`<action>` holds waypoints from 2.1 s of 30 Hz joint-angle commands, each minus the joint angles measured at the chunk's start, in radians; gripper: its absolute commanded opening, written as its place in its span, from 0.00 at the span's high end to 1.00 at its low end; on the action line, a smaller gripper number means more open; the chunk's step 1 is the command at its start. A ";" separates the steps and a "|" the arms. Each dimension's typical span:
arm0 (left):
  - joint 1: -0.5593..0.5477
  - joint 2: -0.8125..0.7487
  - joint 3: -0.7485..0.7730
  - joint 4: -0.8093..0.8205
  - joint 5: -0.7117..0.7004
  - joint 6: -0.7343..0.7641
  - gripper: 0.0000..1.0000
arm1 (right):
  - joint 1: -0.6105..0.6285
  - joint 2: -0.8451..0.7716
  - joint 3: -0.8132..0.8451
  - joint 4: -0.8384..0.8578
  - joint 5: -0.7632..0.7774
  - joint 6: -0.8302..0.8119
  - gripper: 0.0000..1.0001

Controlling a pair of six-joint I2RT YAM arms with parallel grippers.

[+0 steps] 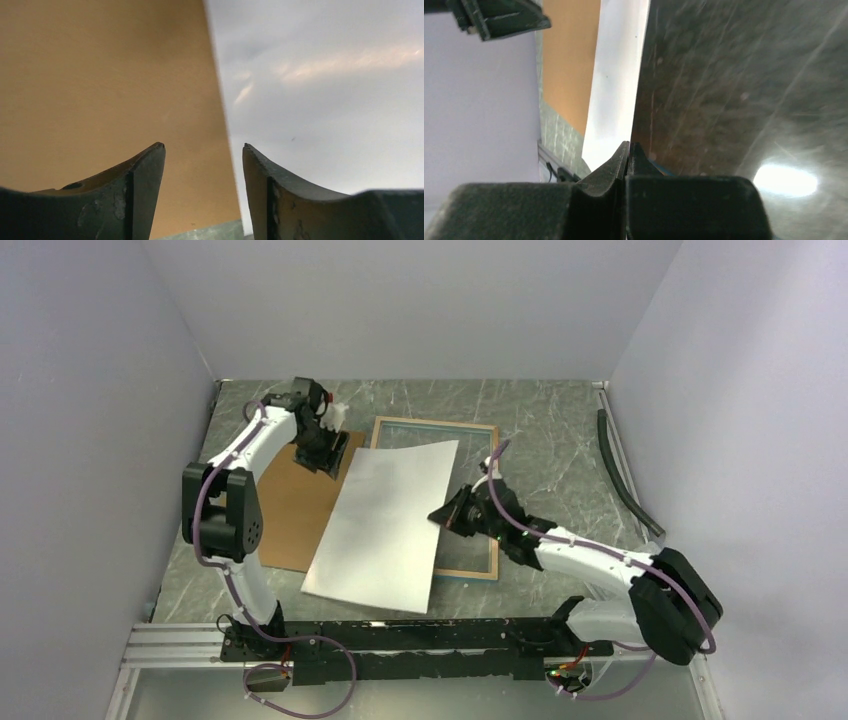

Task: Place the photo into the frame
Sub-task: Adjust the photo in the photo frame.

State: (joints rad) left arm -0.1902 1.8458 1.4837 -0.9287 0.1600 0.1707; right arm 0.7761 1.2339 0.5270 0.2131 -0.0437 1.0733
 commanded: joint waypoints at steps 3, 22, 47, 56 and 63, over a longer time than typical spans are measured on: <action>0.060 -0.041 0.126 -0.065 0.012 0.003 0.34 | -0.178 -0.026 0.138 -0.262 -0.152 -0.245 1.00; 0.040 -0.021 -0.041 0.046 0.060 0.013 0.35 | -0.367 0.052 0.320 -0.511 -0.185 -0.509 1.00; 0.004 -0.002 -0.101 0.077 0.080 0.015 0.37 | -0.437 0.179 0.403 -0.389 -0.267 -0.564 1.00; -0.005 -0.007 -0.119 0.085 0.073 0.019 0.37 | -0.446 0.236 0.485 -0.441 -0.296 -0.623 1.00; -0.005 -0.006 -0.122 0.086 0.073 0.019 0.37 | -0.449 0.240 0.482 -0.440 -0.282 -0.626 1.00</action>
State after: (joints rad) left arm -0.1913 1.8420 1.3651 -0.8581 0.2127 0.1753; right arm 0.3347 1.4734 0.9756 -0.2394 -0.3241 0.4709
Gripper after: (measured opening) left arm 0.629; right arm 0.011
